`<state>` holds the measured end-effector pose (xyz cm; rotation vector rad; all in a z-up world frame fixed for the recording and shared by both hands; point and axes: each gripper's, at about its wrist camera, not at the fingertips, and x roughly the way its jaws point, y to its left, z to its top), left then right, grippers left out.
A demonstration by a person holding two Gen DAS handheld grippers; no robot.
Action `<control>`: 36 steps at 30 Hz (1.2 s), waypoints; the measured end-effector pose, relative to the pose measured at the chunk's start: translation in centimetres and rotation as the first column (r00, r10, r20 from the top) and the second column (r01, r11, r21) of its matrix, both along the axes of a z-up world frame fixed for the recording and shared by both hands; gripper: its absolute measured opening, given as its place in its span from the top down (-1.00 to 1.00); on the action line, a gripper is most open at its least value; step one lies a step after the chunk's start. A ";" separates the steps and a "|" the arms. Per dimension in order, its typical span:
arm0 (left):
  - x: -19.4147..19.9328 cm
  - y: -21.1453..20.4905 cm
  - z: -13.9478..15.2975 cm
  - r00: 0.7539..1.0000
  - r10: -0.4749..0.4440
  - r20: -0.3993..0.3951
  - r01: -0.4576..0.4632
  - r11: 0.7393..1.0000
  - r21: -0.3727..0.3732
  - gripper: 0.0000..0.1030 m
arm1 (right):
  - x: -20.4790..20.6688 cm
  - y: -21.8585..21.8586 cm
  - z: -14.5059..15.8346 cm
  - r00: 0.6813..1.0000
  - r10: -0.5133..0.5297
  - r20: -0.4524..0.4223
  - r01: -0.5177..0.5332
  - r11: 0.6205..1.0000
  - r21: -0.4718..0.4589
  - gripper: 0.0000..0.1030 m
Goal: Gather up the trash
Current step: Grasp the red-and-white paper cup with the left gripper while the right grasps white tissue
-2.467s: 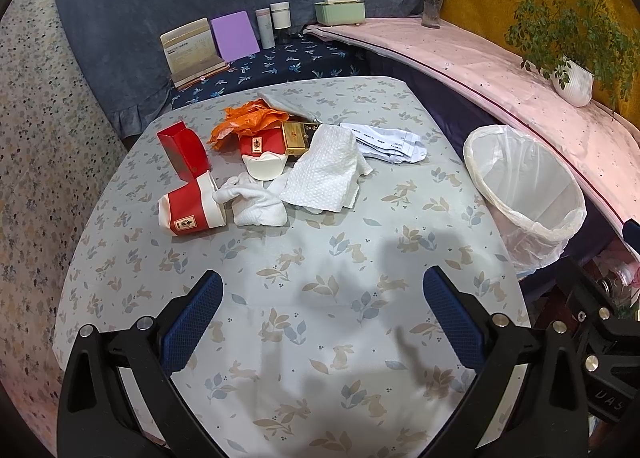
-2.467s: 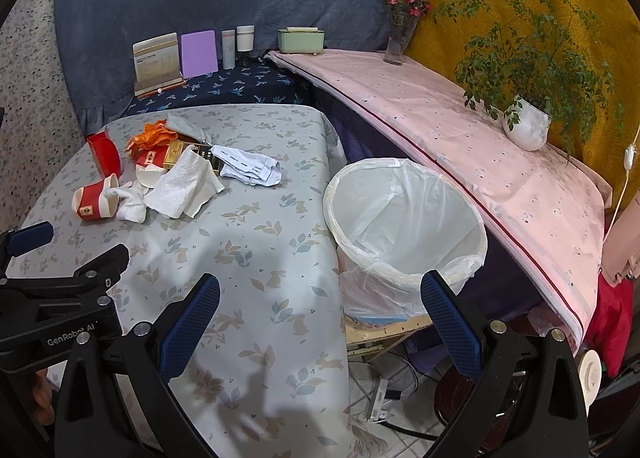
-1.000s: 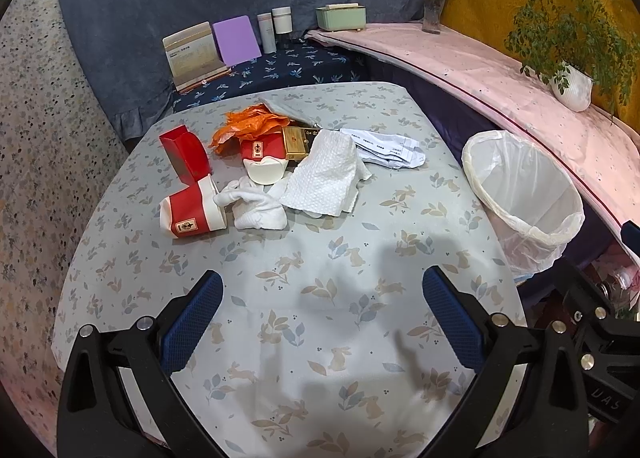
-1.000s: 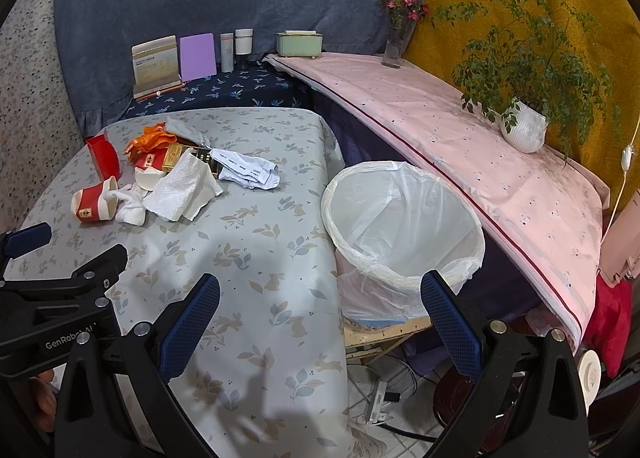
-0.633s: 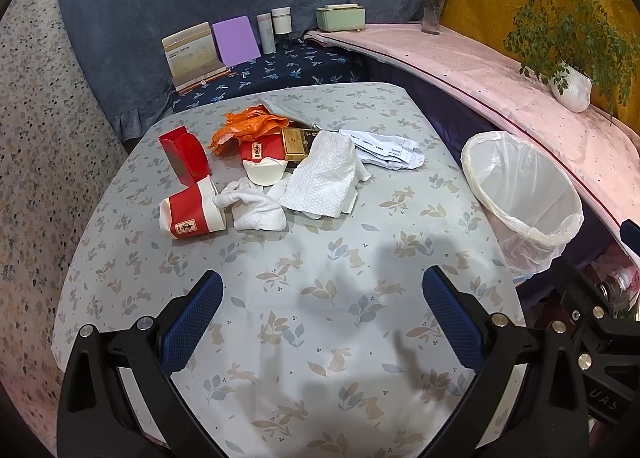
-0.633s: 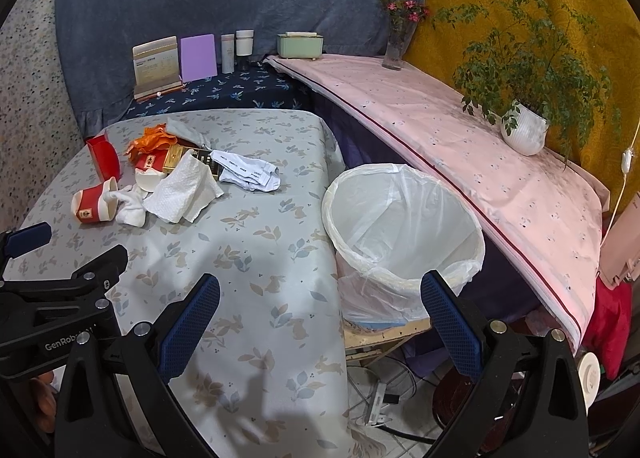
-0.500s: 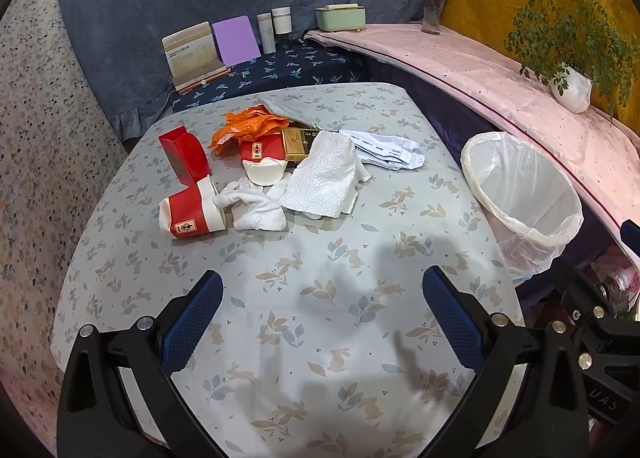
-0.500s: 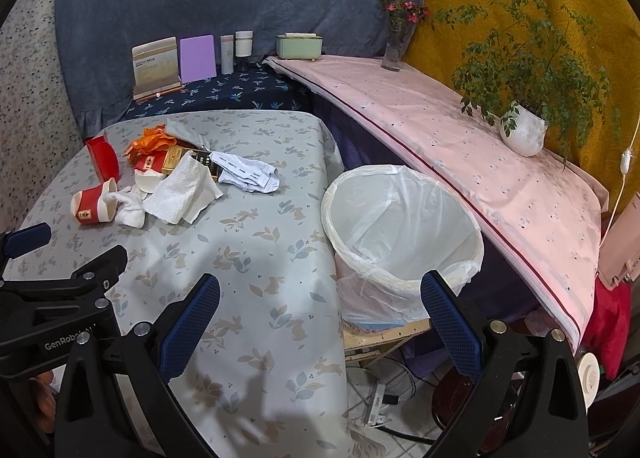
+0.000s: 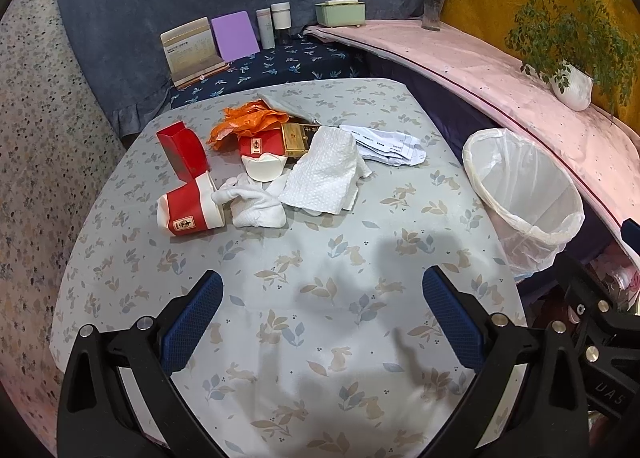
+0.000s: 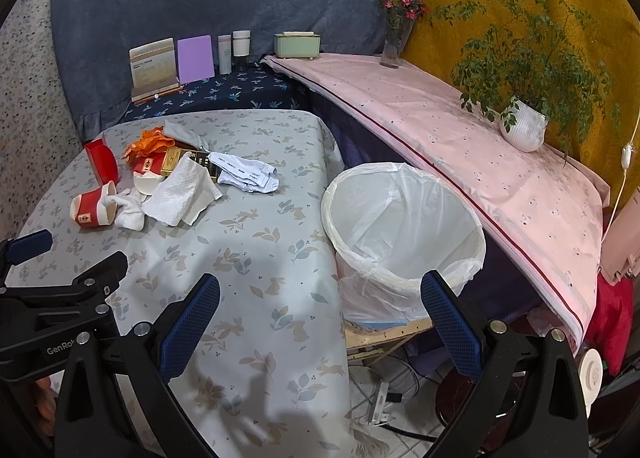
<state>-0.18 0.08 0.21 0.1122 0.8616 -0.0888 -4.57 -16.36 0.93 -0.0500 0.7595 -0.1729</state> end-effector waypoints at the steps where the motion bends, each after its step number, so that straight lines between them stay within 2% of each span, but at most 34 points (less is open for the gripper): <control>1: 0.0 0.1 0.0 1.000 0.001 0.000 -0.001 1.000 -0.001 -0.85 | 0.0 0.0 0.0 1.000 -0.001 0.000 0.001 1.000 0.001 -0.87; 7: 0.7 0.8 -0.4 1.000 -0.007 -0.018 0.006 1.000 -0.015 -0.86 | 0.4 -0.1 0.1 1.000 -0.015 0.015 0.015 1.000 0.014 -0.87; 17: 2.7 3.6 -0.9 1.000 0.030 0.000 -0.030 0.999 -0.021 -0.86 | 2.0 0.4 -0.3 0.999 -0.036 0.023 0.035 0.999 0.023 -0.87; 21: 4.4 6.1 -1.4 0.997 0.079 0.001 -0.079 0.997 -0.026 -0.86 | 3.1 1.3 -0.7 0.999 -0.028 0.016 0.028 0.999 0.018 -0.87; 26: 6.5 9.8 -2.0 0.987 0.162 -0.009 -0.163 0.983 -0.081 -0.86 | 5.0 2.8 -1.2 1.000 -0.009 0.016 0.008 1.000 0.018 -0.87; 31: 8.9 12.5 -3.1 0.979 0.203 -0.030 -0.205 0.977 -0.063 -0.86 | 7.0 4.6 -1.7 1.000 0.015 0.015 -0.015 1.000 0.019 -0.87; 36: 11.7 14.8 -4.3 0.969 0.225 -0.099 -0.235 0.967 -0.096 -0.86 | 9.3 6.6 -2.6 0.999 0.038 0.006 -0.038 0.999 0.027 -0.87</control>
